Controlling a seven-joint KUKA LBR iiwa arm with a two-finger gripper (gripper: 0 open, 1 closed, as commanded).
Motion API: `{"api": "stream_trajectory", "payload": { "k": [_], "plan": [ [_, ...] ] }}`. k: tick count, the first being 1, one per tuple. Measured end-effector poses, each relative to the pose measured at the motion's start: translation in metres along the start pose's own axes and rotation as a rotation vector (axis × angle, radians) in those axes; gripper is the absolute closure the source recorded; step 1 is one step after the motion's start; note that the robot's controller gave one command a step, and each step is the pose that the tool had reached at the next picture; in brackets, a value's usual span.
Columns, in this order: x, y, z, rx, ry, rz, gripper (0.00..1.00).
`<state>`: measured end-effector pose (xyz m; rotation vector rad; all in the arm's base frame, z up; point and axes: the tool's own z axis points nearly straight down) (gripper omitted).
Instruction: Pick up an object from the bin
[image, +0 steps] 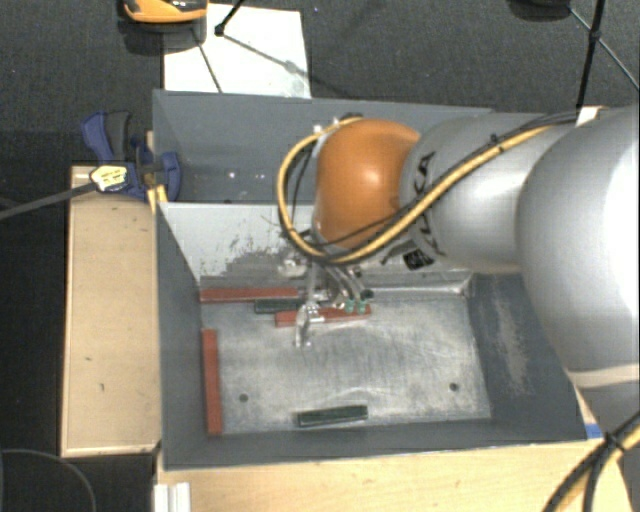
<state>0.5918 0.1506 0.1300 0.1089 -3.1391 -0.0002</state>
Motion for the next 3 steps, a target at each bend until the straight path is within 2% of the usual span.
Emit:
{"api": "stream_trajectory", "payload": {
  "k": [1, 2, 3],
  "plan": [
    [0.001, -0.020, 0.054, -0.005, -0.001, 0.238, 1.00],
    [0.001, -0.020, 0.054, -0.005, -0.001, 0.239, 1.00],
    [0.015, -0.007, -0.117, 0.001, 0.001, 0.081, 1.00]
  ]
}}
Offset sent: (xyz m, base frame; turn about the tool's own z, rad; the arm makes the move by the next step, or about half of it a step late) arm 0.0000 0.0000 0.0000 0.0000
